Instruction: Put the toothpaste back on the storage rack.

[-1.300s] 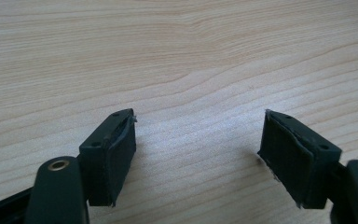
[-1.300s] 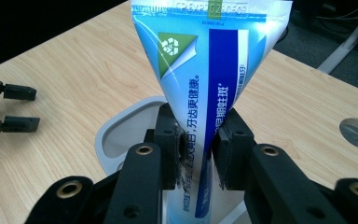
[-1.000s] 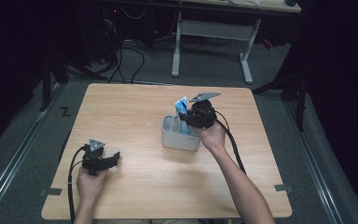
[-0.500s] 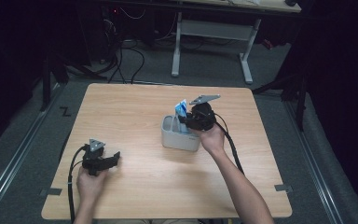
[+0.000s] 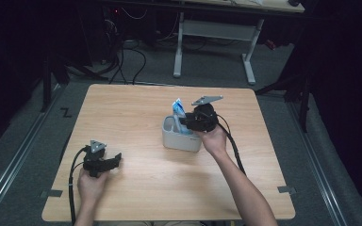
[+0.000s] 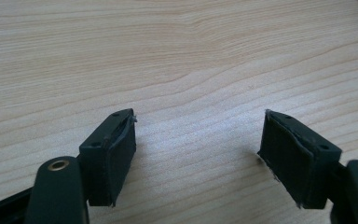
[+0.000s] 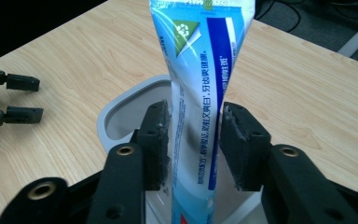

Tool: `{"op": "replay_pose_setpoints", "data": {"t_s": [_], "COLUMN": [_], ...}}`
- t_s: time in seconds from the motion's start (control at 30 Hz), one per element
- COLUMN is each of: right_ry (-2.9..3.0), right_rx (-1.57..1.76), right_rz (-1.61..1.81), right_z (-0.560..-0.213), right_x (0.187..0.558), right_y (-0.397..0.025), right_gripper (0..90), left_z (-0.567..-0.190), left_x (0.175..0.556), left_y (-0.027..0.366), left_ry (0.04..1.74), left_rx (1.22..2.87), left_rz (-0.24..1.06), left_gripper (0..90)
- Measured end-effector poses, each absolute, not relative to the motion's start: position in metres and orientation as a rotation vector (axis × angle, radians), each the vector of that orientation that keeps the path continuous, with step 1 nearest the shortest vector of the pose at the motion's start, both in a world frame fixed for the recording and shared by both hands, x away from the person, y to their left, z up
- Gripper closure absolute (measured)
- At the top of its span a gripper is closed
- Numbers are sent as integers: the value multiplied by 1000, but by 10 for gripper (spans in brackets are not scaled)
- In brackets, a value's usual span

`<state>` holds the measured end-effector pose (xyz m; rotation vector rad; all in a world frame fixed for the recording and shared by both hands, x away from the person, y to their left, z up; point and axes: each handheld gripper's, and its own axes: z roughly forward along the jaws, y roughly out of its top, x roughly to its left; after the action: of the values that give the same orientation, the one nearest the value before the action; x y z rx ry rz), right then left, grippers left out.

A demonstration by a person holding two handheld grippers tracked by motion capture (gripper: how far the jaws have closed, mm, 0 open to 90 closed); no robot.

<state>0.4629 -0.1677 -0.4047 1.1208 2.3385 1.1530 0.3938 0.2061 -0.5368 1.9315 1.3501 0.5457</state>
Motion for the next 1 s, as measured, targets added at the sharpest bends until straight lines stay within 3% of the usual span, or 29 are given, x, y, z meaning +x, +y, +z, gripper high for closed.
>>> {"op": "replay_pose_setpoints", "data": {"t_s": [0.27, 1.0], "right_ry": [2284, 2217], "right_rx": [1113, 1114], "right_rz": [1178, 1219], "right_z": [-394, -378], "right_x": [455, 442], "right_y": [-175, -197], "right_gripper": [524, 522], "left_z": [-537, -537], "left_x": [394, 394], "left_y": [206, 206], "left_ry": [1349, 1348], "left_rx": [1933, 1936], "left_rz": [544, 546], "left_gripper": [271, 271]}}
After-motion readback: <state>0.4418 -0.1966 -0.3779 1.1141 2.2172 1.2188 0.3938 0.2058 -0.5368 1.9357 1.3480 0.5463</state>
